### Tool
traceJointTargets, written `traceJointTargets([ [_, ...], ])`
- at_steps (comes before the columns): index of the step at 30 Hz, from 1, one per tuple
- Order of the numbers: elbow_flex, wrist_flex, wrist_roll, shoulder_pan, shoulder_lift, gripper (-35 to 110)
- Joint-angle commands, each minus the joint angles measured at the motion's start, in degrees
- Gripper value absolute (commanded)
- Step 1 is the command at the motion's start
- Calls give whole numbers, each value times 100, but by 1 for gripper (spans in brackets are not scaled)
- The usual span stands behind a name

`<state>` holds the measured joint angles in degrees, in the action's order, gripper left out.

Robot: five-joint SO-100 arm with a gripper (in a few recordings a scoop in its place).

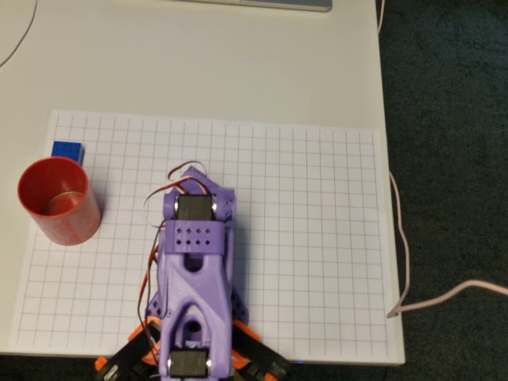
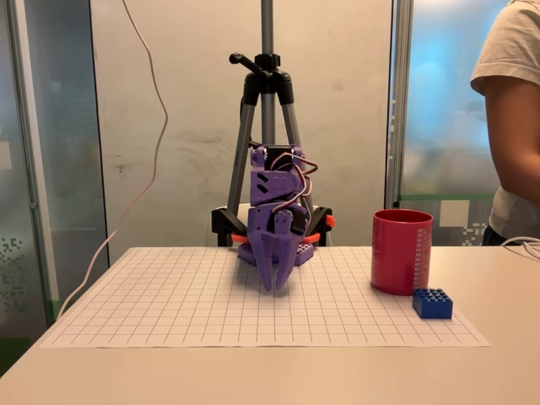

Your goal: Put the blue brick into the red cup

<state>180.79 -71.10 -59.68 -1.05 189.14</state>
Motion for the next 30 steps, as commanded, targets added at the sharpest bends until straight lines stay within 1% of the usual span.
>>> traceJointTargets([
  [1,-413,1538,6601,-853,9,0],
  [30,-413,1529,6662,-800,9,0],
])
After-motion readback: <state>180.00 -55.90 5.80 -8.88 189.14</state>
